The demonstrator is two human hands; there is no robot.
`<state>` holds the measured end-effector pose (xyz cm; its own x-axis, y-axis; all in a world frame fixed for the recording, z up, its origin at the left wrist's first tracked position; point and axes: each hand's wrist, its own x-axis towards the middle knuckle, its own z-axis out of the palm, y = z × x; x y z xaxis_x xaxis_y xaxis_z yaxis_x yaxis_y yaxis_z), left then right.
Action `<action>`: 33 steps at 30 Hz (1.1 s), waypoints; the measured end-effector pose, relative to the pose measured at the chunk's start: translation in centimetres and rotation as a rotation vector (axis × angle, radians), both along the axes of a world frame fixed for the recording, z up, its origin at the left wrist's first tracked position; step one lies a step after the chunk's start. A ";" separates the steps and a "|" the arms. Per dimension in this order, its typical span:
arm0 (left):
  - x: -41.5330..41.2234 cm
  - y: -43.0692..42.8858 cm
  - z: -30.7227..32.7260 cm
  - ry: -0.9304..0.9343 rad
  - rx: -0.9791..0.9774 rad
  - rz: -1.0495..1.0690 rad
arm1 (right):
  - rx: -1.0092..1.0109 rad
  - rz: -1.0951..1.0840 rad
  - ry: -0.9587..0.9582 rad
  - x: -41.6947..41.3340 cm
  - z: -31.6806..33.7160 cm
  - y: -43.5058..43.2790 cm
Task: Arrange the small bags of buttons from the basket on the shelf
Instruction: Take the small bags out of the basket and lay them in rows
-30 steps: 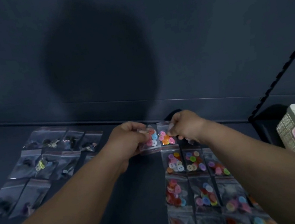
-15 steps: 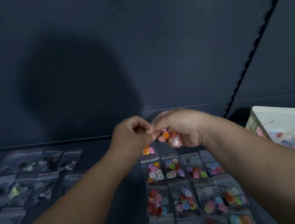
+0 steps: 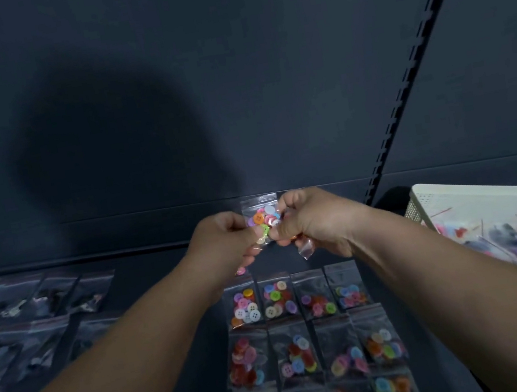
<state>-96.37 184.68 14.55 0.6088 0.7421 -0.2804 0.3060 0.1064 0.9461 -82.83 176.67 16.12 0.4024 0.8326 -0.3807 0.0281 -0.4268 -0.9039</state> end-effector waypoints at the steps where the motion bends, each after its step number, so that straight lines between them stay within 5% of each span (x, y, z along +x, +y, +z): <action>1: 0.1 0.1 -0.1 0.023 0.028 -0.006 | -0.016 0.015 -0.008 0.1 0.0 0.0; 8: -0.1 2.0 -1.2 0.068 0.057 -0.049 | -0.148 0.023 -0.045 1.3 -1.0 1.3; 14: -1.3 4.0 -5.1 0.459 0.651 -0.194 | -0.374 0.075 -0.170 1.5 -3.0 2.8; 17: -1.6 4.0 -6.1 0.460 0.741 -0.247 | -0.448 0.126 -0.212 1.5 -3.7 3.3; 28: -1.5 4.0 -5.5 0.411 0.748 -0.216 | -0.489 0.157 -0.337 2.0 -3.4 3.5; 31: -0.6 3.3 -3.8 0.311 0.629 -0.099 | -0.267 -0.023 -0.087 2.8 -1.9 2.4; 33: 0.6 2.1 -2.3 0.225 0.354 -0.076 | -0.035 -0.102 0.223 2.9 -1.0 1.5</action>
<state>-95.73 186.81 12.29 0.6185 0.7716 -0.1484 0.5030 -0.2438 0.8292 -79.96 178.16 15.09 0.3869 0.7763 -0.4976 -0.2154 -0.4486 -0.8674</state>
